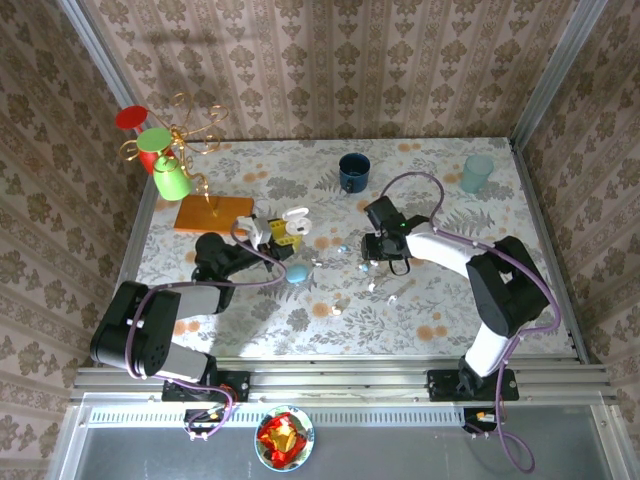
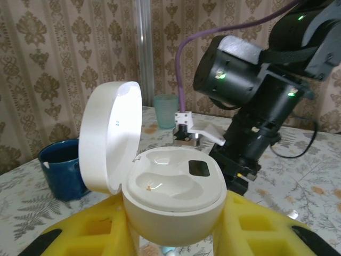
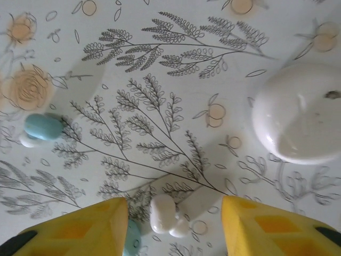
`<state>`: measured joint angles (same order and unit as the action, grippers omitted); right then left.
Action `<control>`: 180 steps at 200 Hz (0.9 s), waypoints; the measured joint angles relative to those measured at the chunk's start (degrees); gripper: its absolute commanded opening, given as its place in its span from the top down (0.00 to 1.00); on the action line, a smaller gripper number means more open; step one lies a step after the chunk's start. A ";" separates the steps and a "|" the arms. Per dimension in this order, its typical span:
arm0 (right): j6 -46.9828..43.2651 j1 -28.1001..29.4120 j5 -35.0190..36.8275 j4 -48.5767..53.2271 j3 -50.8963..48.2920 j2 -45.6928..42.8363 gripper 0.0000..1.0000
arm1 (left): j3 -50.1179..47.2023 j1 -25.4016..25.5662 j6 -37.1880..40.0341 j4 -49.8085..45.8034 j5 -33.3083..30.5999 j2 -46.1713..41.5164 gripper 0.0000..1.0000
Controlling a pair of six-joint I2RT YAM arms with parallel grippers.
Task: Insert the wireless bluetooth earbuds into the charging case
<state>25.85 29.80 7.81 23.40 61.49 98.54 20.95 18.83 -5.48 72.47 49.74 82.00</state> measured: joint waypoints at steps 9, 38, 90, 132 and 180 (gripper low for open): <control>-0.50 1.46 3.19 2.27 1.60 0.20 0.51 | -0.26 -0.48 0.15 0.00 -0.02 0.00 0.67; -1.38 5.31 11.67 7.82 7.15 2.84 0.52 | -1.05 -1.64 0.42 -0.02 0.00 -0.50 0.67; -1.95 9.11 19.56 14.36 11.65 9.53 0.54 | -2.51 -5.35 1.29 -0.02 -0.04 -2.60 0.66; -1.95 10.21 22.23 17.18 14.71 13.00 0.55 | -3.10 -6.56 1.88 0.00 -0.11 -3.39 0.66; -2.01 10.40 22.91 18.38 15.34 15.54 0.57 | -3.32 -6.56 2.16 0.02 -0.04 -3.39 0.66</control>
<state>23.83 40.21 30.72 41.78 76.84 114.08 17.63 12.27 -3.31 72.49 49.69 78.61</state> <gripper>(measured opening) 0.433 0.340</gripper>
